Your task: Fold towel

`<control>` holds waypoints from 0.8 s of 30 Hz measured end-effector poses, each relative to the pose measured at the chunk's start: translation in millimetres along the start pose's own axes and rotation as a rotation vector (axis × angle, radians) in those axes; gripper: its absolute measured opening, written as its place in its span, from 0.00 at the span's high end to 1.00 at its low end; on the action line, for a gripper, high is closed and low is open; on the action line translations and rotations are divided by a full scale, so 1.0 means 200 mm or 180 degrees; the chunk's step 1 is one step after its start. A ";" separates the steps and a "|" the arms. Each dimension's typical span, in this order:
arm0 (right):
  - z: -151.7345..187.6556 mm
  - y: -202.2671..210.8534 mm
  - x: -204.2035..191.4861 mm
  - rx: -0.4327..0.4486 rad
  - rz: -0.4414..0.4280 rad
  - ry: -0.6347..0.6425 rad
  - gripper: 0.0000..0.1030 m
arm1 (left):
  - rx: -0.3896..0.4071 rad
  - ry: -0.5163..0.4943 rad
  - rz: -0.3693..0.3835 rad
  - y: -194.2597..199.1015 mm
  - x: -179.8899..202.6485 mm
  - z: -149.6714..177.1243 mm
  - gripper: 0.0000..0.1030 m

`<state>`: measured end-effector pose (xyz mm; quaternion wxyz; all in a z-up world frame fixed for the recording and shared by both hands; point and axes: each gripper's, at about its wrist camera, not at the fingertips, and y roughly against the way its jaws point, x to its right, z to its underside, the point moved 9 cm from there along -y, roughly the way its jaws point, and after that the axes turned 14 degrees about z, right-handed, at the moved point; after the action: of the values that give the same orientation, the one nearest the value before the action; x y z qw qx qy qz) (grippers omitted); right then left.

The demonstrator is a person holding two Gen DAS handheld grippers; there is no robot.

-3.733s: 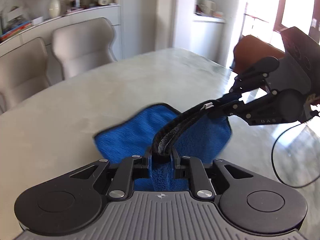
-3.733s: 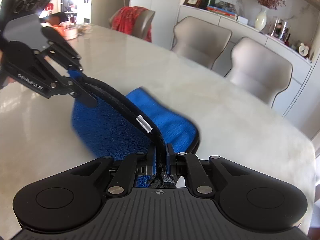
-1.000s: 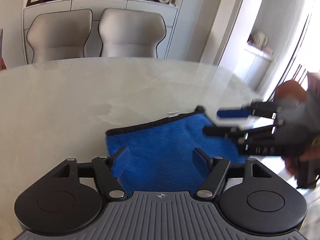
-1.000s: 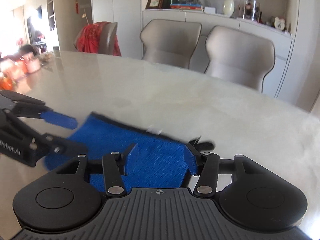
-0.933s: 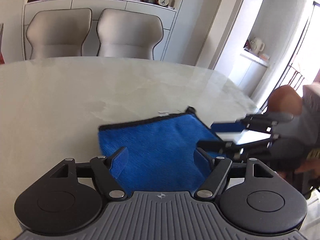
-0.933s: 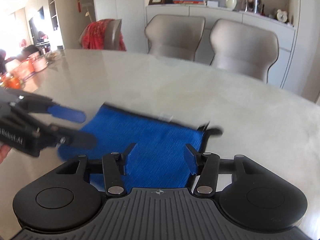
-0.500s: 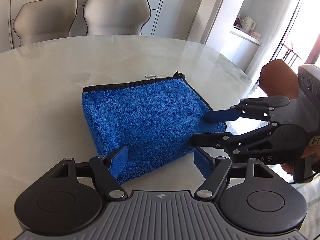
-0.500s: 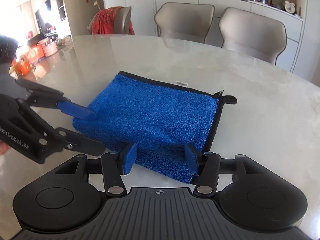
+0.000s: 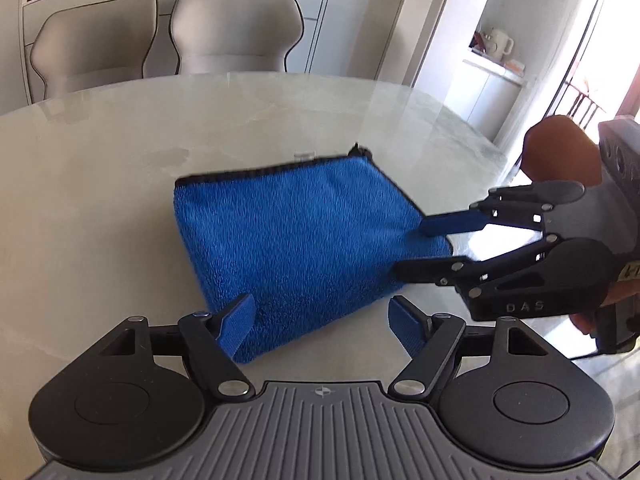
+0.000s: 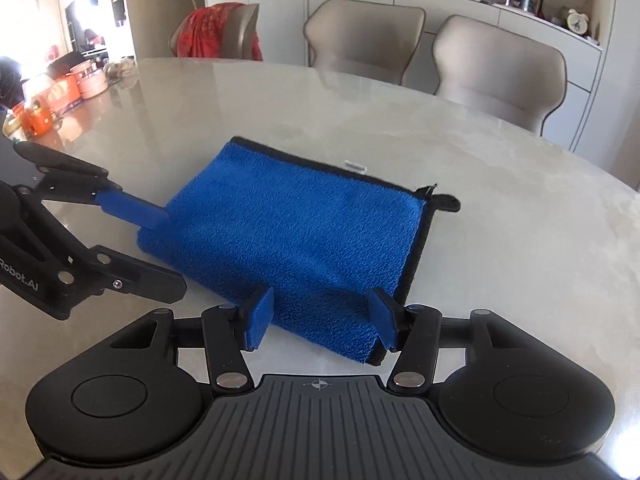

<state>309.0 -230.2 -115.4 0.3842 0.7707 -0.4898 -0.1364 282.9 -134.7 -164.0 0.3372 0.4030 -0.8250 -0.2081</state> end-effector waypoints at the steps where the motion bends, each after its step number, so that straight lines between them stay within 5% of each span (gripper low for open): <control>1: -0.01 0.00 0.00 0.0015 -0.0013 0.0009 0.47 | 0.0036 0.0009 -0.0006 0.00 -0.01 -0.03 0.25; 24: -0.20 -0.27 0.03 -0.0023 0.0088 0.0265 0.36 | -0.0102 0.0026 -0.0180 -0.23 -0.27 -0.23 0.24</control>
<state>370.6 -205.5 -127.8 0.4089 0.7674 -0.4834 -0.1007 364.5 -122.4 -181.0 0.3410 0.4216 -0.8084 -0.2291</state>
